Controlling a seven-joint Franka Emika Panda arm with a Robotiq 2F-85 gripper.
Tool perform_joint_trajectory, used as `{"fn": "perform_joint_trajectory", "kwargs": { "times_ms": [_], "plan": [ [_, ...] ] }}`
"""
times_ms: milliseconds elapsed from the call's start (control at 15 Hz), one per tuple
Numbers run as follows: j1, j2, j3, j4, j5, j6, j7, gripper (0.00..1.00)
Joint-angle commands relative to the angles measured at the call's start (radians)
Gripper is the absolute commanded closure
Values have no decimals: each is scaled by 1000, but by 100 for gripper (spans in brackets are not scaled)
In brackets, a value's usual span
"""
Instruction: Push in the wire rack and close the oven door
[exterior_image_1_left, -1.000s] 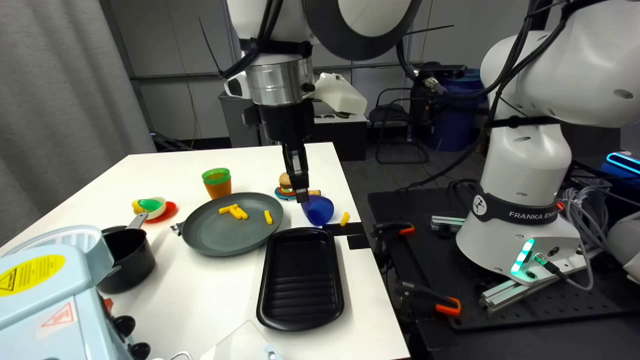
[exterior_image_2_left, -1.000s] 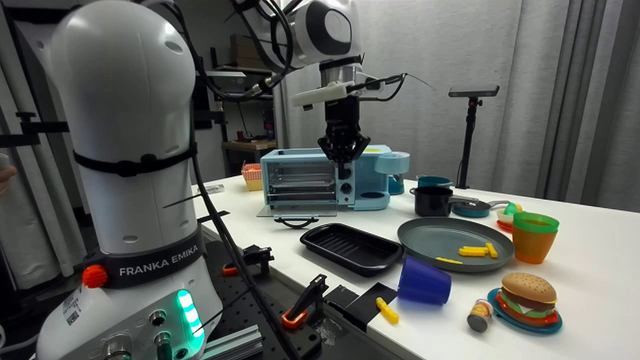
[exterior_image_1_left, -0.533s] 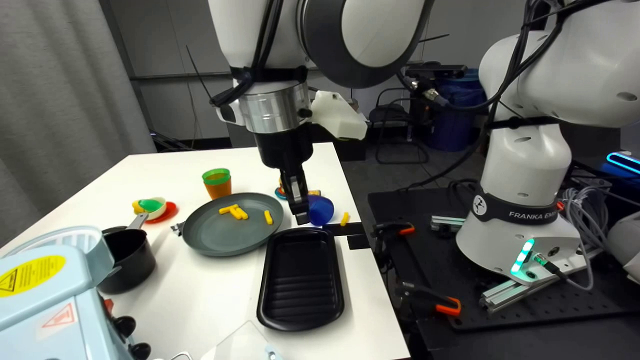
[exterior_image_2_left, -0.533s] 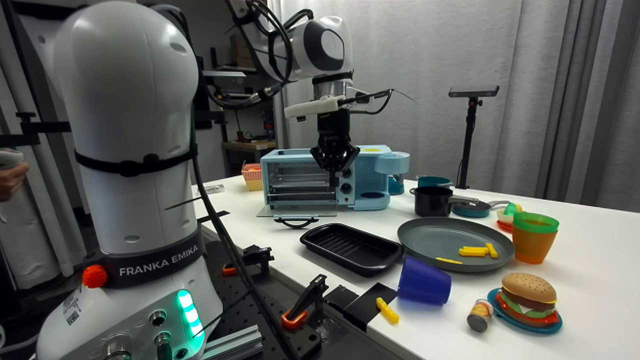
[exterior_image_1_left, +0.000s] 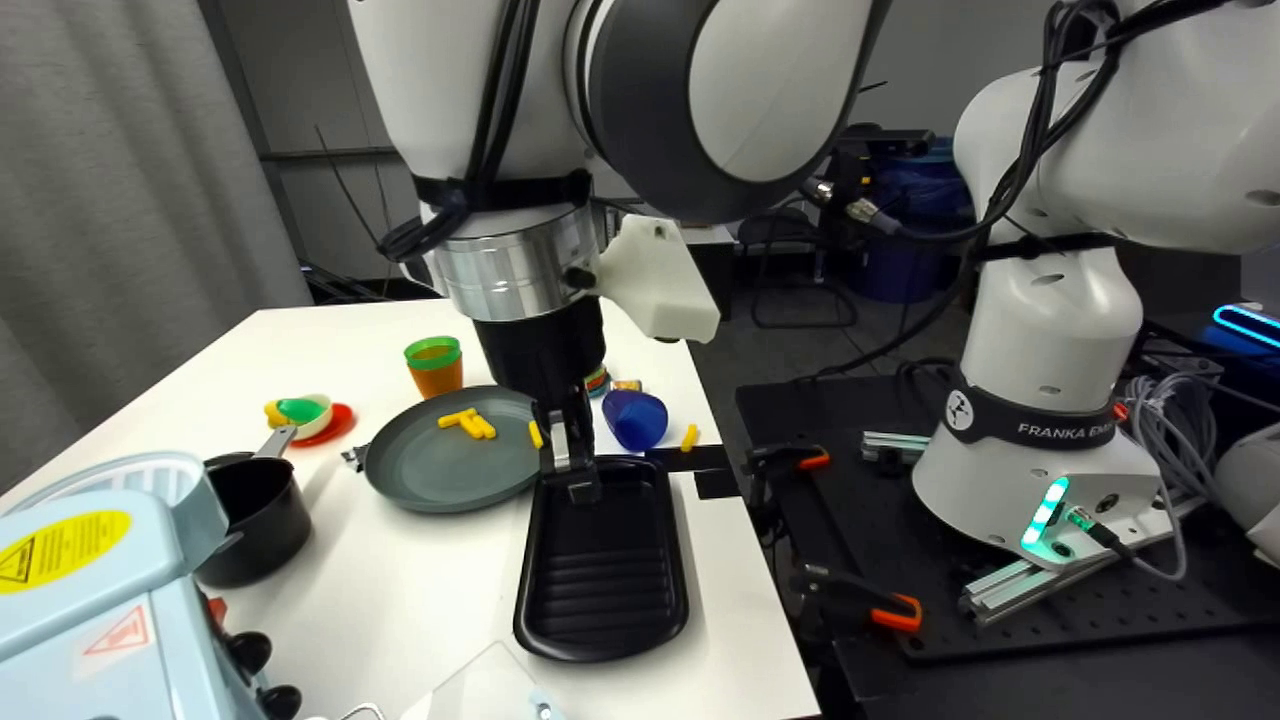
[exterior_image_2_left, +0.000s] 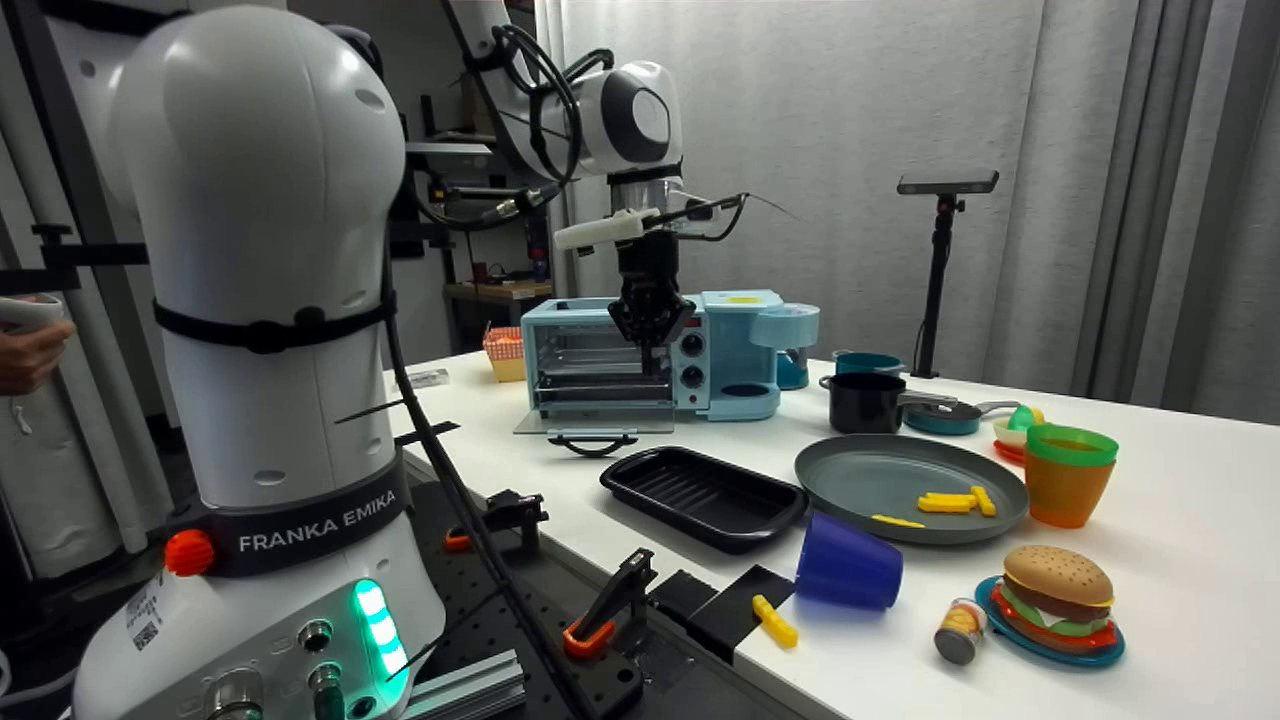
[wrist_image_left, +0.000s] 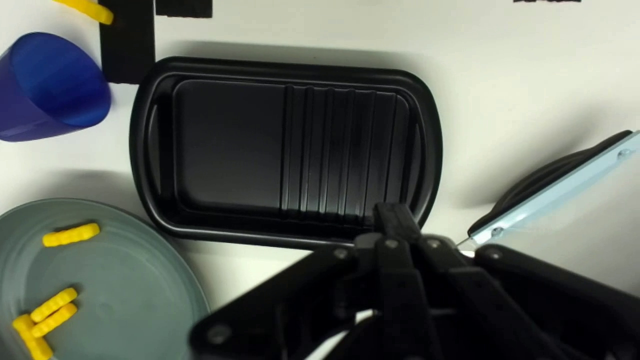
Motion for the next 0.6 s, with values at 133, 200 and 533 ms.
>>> {"fn": "perform_joint_trajectory", "kwargs": {
  "times_ms": [133,200,533],
  "plan": [
    [23,56,13,52,12,24,139,100],
    [25,61,15,58,16,22,166,100],
    [42,67,30,47,12,57,360,100]
  ]
}}
